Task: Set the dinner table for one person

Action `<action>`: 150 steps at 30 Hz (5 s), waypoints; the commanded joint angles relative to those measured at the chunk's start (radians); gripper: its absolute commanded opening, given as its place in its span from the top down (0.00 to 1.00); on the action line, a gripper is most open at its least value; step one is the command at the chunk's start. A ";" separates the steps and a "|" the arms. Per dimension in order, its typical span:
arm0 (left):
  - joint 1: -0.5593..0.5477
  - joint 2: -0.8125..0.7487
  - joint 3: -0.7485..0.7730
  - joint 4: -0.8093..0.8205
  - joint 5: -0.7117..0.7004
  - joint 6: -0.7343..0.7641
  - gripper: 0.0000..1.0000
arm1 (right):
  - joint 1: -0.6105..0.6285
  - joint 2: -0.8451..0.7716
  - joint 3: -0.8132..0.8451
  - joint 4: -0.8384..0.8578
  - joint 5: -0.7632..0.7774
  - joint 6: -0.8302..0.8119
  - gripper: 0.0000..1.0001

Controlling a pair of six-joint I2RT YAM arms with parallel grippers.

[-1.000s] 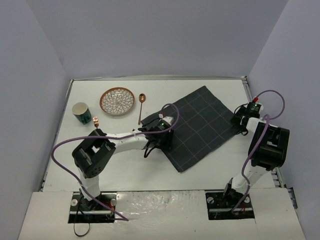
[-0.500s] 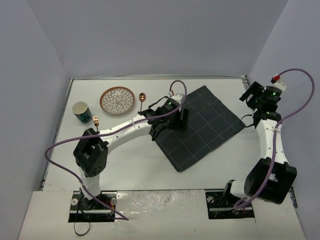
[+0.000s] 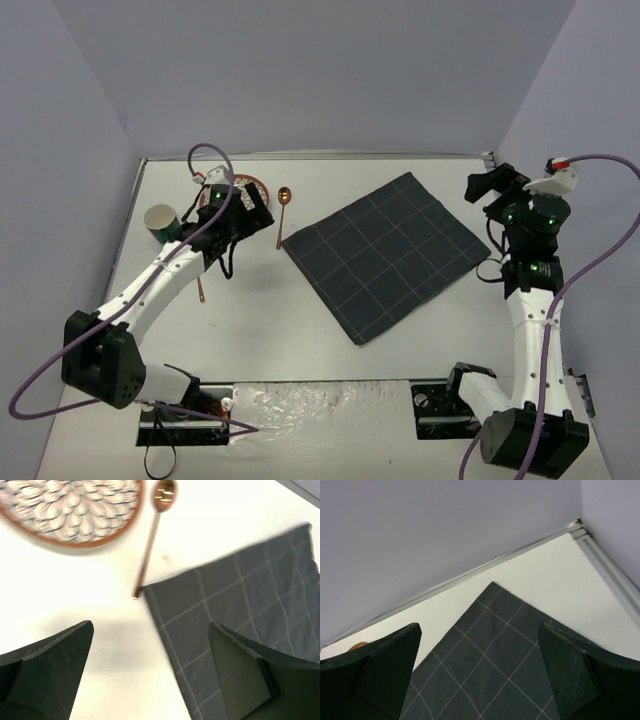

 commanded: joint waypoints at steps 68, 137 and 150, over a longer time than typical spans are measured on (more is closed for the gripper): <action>0.282 -0.087 -0.073 0.395 0.353 -0.324 1.00 | 0.223 -0.417 -0.189 -0.127 -0.268 -0.063 0.00; -0.300 0.595 0.311 0.450 0.373 -0.240 0.19 | 0.223 -0.472 -0.163 -0.315 -0.209 -0.158 0.00; -0.113 0.213 0.472 -0.286 0.024 0.254 0.03 | 0.223 -0.416 -0.118 -0.342 -0.154 -0.175 0.00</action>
